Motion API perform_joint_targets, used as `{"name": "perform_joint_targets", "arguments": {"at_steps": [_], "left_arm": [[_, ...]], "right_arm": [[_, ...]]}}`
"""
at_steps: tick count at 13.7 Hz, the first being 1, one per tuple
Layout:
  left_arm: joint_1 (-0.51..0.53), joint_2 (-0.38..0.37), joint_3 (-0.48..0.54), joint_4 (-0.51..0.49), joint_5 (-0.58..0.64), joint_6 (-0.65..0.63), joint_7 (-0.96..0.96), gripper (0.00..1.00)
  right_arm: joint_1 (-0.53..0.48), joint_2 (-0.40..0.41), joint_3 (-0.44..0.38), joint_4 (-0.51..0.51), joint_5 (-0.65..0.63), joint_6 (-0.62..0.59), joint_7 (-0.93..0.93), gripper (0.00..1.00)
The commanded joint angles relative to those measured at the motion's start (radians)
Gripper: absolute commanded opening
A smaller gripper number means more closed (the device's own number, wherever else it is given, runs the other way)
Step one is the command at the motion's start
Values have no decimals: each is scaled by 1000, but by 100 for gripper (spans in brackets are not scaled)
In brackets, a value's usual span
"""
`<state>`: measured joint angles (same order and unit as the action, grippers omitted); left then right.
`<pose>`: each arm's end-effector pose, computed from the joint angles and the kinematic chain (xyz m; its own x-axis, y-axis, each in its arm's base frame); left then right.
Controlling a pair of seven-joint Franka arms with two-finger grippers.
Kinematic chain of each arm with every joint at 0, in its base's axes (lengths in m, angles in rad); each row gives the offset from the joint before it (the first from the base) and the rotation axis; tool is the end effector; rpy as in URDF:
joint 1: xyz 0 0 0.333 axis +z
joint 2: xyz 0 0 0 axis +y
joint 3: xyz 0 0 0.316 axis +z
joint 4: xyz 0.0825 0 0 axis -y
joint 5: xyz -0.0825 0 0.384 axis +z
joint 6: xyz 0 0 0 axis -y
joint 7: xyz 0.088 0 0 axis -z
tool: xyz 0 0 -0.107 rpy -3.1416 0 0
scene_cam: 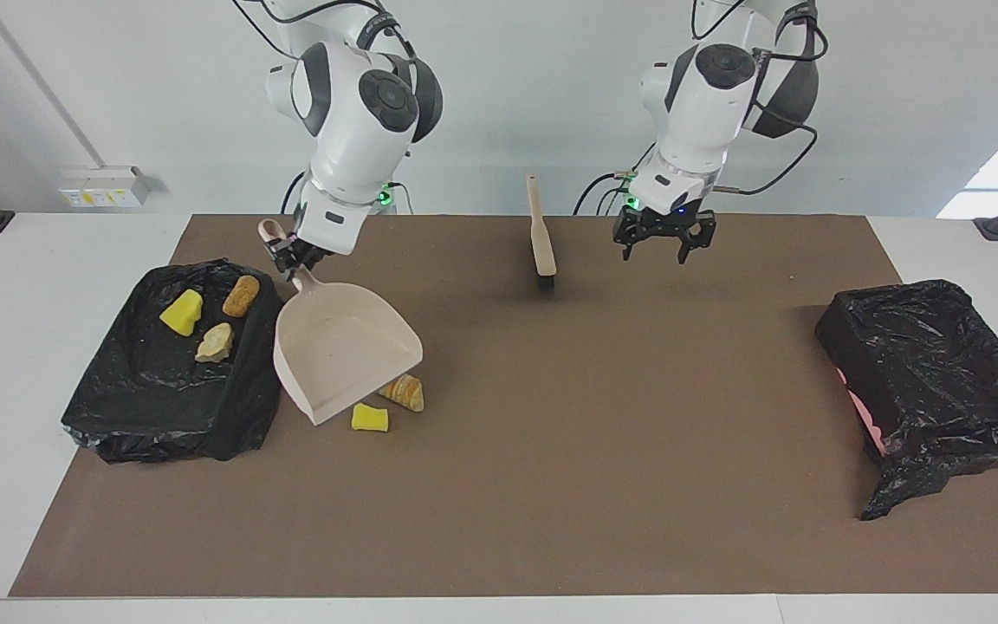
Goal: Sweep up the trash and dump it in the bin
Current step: 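Return the dustpan to the mat center with the right gripper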
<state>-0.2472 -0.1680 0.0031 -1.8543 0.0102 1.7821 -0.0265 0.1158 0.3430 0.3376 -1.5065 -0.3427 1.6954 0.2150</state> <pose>0.5022 -0.1241 0.5980 0.9715 -0.2169 0.0959 -0.2172 -0.9761 -0.0071 0.6054 0.2289 0.4698 0.9567 0.2778 -0.0875 0.2909 -0.9256 0.2420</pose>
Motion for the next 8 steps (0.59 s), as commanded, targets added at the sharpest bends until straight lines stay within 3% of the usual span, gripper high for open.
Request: {"name": "perform_joint_targets", "arguments": {"at_steps": [1, 3, 6, 8], "left_arm": [[93, 28, -12, 154, 4, -140, 106, 100], [140, 65, -9, 242, -35, -211, 126, 100], [160, 186, -6, 441, -30, -352, 151, 100], [193, 188, -8, 448, -33, -355, 180, 100]], "right_arm": [[66, 164, 4, 200, 77, 21, 201, 0], [160, 269, 5, 294, 148, 94, 366, 0], [232, 342, 6, 281, 178, 245, 523, 0], [242, 346, 6, 266, 214, 257, 532, 0]]}}
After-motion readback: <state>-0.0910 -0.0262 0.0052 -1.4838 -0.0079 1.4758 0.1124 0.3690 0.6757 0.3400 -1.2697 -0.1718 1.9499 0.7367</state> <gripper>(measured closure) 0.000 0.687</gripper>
